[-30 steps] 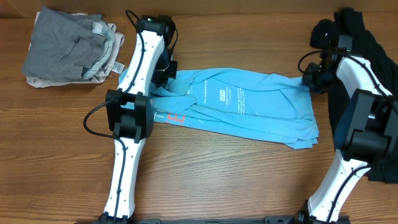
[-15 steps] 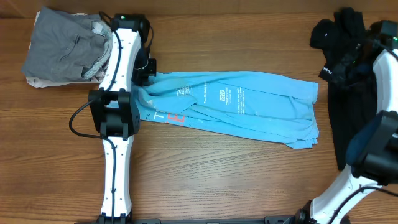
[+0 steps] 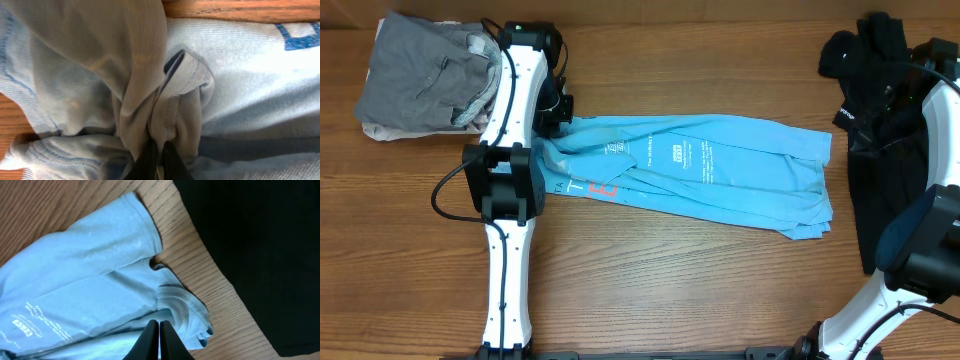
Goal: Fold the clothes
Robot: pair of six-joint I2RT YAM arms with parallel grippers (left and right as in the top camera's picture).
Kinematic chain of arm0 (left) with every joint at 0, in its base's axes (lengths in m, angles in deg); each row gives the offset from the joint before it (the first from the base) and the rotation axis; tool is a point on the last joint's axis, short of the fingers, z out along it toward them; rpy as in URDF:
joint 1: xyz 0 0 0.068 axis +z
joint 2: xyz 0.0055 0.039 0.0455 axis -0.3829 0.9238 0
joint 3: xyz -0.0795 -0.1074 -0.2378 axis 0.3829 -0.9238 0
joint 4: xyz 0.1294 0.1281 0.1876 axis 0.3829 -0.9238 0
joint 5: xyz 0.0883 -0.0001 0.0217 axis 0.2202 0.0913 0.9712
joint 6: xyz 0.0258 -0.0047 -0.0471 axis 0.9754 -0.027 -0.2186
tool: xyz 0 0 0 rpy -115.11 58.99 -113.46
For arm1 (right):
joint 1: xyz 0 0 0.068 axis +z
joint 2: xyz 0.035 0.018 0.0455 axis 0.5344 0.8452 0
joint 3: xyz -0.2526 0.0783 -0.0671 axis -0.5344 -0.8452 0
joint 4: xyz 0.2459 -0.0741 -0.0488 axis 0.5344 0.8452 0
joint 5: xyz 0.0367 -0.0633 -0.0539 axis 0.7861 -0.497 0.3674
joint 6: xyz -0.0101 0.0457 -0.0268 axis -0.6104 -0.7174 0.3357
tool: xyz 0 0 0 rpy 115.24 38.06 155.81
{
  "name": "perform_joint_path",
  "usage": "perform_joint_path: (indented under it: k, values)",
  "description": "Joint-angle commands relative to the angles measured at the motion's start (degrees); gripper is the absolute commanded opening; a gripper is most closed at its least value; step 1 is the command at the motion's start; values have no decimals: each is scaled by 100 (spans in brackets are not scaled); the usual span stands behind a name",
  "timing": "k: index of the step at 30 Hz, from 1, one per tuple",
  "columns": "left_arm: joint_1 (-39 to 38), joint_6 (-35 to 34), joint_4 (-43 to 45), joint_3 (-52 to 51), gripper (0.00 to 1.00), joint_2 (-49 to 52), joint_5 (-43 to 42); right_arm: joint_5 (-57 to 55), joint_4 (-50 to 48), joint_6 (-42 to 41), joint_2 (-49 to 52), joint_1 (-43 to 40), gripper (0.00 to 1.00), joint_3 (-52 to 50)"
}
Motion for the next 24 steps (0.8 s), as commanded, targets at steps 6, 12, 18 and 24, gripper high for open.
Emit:
perform_joint_path:
  k: [6,12,18,24]
  values:
    - [-17,188,-20,-15,4,-1276,-35,116,-15,175,-155,26,8,101]
    - [-44,190,-22,-31,4,-1690,-116,114,-24,219,-155,26,9,101]
    - [-66,190,-20,-1097,4,-2155,-153,116,-2,350,-155,26,10,101]
    - [-68,195,7,-2225,4,-2282,-66,483,-247,684,-146,37,22,101]
